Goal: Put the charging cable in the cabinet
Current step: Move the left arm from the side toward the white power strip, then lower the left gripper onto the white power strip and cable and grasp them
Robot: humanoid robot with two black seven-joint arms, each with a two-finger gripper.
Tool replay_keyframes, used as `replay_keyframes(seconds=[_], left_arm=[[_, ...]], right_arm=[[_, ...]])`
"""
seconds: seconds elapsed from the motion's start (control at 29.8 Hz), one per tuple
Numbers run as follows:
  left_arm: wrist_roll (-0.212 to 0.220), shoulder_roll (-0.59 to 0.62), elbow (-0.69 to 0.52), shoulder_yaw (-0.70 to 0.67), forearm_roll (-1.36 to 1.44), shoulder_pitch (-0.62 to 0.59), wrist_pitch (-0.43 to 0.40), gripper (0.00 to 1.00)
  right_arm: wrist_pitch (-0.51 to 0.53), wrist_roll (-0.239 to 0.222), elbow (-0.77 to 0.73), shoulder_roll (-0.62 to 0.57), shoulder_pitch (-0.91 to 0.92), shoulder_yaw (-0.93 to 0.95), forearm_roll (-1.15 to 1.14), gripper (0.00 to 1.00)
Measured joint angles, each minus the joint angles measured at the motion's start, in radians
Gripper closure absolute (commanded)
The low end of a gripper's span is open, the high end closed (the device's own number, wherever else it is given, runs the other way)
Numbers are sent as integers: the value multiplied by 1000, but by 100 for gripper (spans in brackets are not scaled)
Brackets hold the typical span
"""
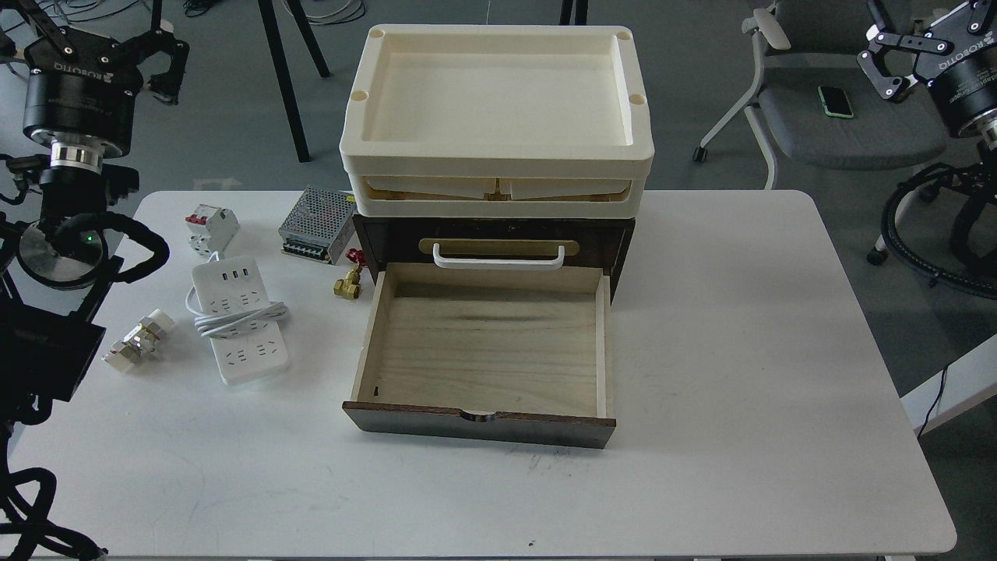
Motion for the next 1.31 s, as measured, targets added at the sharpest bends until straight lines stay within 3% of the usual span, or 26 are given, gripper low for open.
replay_keyframes(seconds=[0.13, 0.4, 0.54, 0.6, 0.7, 0.77, 0.97, 1.14, 1.31], left_arm=[[0, 153, -181, 27, 257, 13, 0, 0], [-23, 566, -484, 149, 1034, 78, -1, 0], [-46, 652, -527, 262, 1459, 92, 0, 1], [-85, 655, -527, 318, 1663, 96, 0, 2], [-165, 645, -500, 428, 1977, 94, 0, 2], [-183, 608, -450, 487, 2181, 84, 0, 2], [-189, 448, -208, 566, 2319, 17, 7, 2], [-190, 346, -41, 660, 2320, -71, 99, 2], [-190, 280, 43, 728, 2320, -118, 144, 3]], right_arm=[[0, 0, 0, -13, -18, 10, 0, 0], [0, -2, -5, -46, -53, 35, 4, 0], [0, -2, -6, -67, -65, 41, 4, 0], [0, -1, -6, -77, -69, 42, 4, 0], [0, 0, -3, -91, -78, 42, 5, 0], [0, 0, 0, -101, -82, 42, 6, 0], [0, 0, 1, -107, -97, 42, 9, 0], [0, 0, 1, -107, -99, 43, 9, 0], [0, 0, 0, -107, -99, 43, 9, 0]])
